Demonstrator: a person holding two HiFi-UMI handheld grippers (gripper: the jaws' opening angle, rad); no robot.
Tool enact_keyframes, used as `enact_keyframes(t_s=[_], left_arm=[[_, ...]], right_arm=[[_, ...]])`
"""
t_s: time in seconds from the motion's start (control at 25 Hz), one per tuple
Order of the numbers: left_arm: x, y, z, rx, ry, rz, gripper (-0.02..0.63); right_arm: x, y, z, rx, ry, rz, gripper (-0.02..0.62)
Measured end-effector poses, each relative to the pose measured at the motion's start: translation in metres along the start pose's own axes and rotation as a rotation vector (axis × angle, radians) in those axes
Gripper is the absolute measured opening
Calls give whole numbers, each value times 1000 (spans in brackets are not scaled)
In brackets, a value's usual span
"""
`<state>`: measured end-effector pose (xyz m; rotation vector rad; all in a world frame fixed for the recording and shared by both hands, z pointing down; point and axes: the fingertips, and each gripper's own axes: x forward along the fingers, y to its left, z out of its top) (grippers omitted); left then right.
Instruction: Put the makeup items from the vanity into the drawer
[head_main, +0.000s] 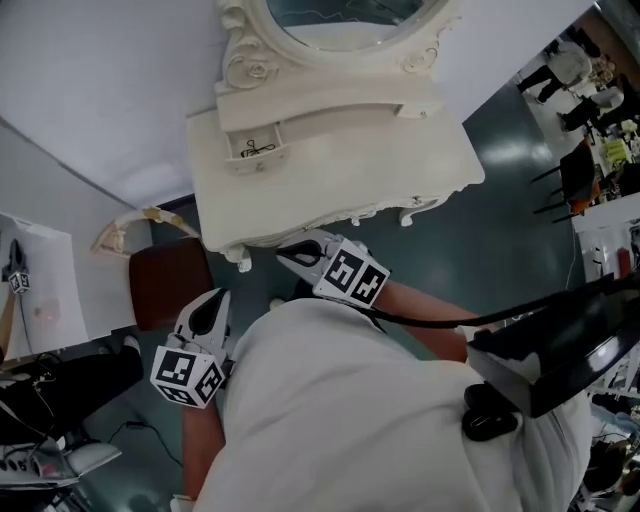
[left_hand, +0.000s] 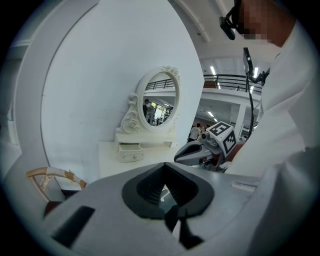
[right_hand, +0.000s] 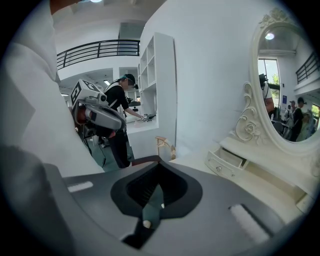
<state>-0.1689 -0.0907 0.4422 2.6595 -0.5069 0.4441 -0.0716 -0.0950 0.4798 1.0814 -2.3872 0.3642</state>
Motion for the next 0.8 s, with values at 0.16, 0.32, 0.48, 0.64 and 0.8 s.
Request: enact_keyframes(t_s=[0.16, 0.32, 0.48, 0.64, 0.8], left_arm=[[3, -4, 2, 4, 0, -6, 2], [7, -6, 4, 7, 7, -13, 2], [13, -8, 4, 6, 12, -14, 1], [18, -11, 5, 7, 16, -13, 0], [24, -14, 7, 9, 18, -15, 2]], right_arm=[[-4, -2, -1, 0, -2, -4, 0], [-6, -5, -1, 2, -7, -8, 0], [-9, -8, -4, 3, -8, -7, 0], [-12, -12, -7, 4, -10, -5, 0], [-15, -18, -10, 4, -7, -4, 0]])
